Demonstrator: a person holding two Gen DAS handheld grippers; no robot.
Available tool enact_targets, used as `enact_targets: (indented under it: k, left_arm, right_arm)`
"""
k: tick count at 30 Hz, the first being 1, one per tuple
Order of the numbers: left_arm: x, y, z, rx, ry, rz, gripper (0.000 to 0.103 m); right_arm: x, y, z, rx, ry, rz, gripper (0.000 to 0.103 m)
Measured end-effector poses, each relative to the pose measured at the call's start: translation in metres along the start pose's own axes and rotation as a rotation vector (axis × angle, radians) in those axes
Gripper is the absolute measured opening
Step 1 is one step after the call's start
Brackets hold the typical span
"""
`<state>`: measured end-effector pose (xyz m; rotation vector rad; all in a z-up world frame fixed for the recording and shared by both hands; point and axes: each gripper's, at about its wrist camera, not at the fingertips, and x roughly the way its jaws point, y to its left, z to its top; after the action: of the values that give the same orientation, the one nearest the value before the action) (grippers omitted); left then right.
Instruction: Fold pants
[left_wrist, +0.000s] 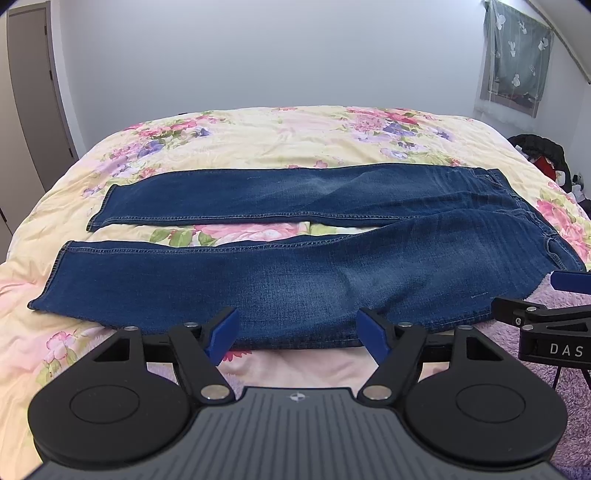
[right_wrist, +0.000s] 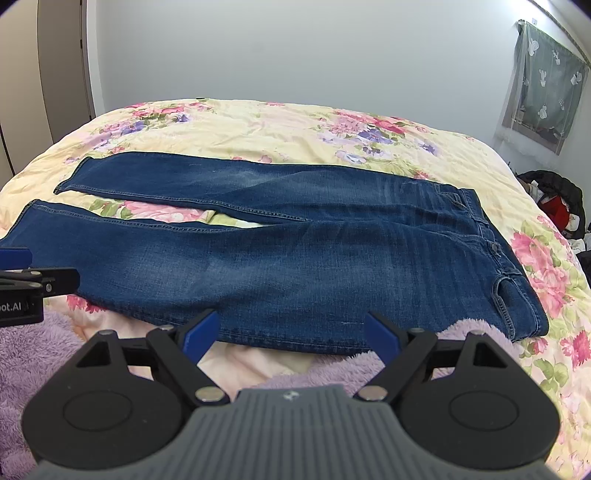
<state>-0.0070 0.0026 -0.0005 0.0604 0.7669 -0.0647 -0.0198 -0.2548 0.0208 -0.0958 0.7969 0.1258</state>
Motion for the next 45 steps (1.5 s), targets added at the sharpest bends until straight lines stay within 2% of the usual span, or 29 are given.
enact_targets:
  k: [45]
  left_arm:
    - [-0.0017, -0.0008, 0.0022, -0.002, 0.001, -0.005, 0.084]
  right_arm:
    - [-0.0030, 0.0050, 0.0011, -0.007, -0.002, -0.001, 0.082]
